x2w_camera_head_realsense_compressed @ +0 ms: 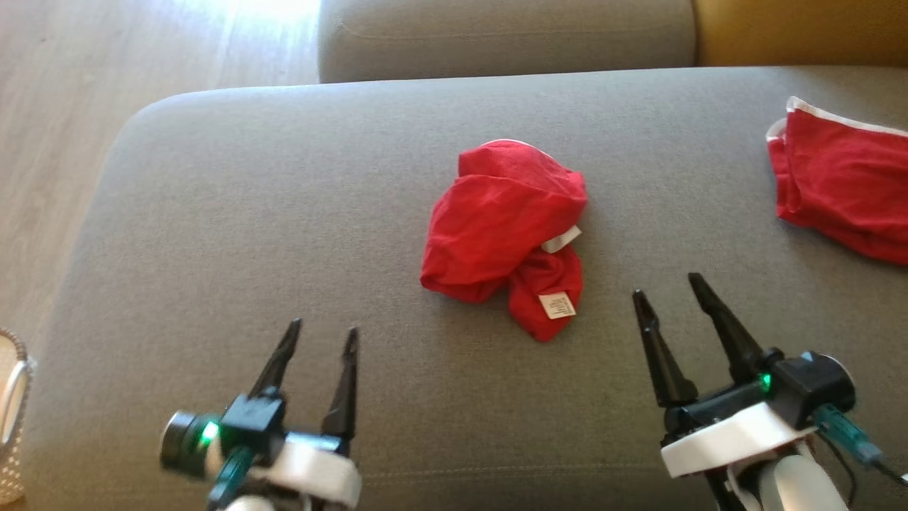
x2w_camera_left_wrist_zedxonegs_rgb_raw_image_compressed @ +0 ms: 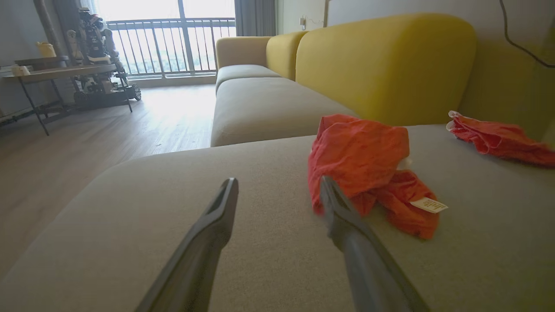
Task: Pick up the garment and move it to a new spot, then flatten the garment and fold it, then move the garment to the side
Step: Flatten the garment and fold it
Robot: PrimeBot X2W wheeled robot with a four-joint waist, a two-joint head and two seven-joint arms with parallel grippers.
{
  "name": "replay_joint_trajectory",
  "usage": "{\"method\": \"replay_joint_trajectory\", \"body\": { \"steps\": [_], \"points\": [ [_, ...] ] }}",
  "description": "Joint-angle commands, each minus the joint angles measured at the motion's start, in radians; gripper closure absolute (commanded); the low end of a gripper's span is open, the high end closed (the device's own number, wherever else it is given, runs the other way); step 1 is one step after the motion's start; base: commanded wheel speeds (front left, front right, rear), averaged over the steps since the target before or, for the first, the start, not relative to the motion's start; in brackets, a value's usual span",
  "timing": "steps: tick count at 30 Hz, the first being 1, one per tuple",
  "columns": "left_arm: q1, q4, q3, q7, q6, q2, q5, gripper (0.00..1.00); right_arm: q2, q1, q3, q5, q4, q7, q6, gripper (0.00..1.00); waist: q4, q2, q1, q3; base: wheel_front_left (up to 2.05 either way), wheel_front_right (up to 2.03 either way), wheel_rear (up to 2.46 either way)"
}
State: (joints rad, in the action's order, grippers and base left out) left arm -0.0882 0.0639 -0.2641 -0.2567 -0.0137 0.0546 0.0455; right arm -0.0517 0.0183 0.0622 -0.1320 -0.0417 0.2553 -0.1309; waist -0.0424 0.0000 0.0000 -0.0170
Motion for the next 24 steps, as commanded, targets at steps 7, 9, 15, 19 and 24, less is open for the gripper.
{"method": "replay_joint_trajectory", "body": {
  "steps": [7,9,15,19,24],
  "points": [
    [0.414,0.151,-0.079,0.082,0.084,-0.001,-0.062,0.0,0.001,-0.06,0.046,0.009,0.051,0.006,0.0,0.0,0.145,0.0,0.0,-0.09,0.0,0.0,0.0],
    [0.507,0.187,-0.107,0.139,0.098,-0.002,-0.071,0.0,0.001,-0.076,0.043,0.006,0.058,0.006,0.0,0.0,0.186,0.0,0.0,-0.126,0.0,0.0,0.0],
    [0.746,0.302,-0.22,0.295,0.12,-0.004,-0.045,0.0,0.001,-0.108,0.043,-0.008,0.074,0.006,0.0,0.0,0.276,0.0,0.0,-0.228,0.0,0.0,0.0],
    [0.868,0.395,-0.318,0.359,0.119,-0.004,0.042,0.0,0.001,-0.13,0.051,-0.02,0.076,0.006,0.0,0.0,0.314,0.0,0.0,-0.278,0.0,0.0,0.0],
    [1.004,0.545,-0.394,0.406,0.062,-0.004,0.109,0.0,0.001,-0.16,0.072,-0.034,0.076,0.006,0.0,0.0,0.353,0.0,0.0,-0.317,0.0,0.0,0.0]
  ]
}}
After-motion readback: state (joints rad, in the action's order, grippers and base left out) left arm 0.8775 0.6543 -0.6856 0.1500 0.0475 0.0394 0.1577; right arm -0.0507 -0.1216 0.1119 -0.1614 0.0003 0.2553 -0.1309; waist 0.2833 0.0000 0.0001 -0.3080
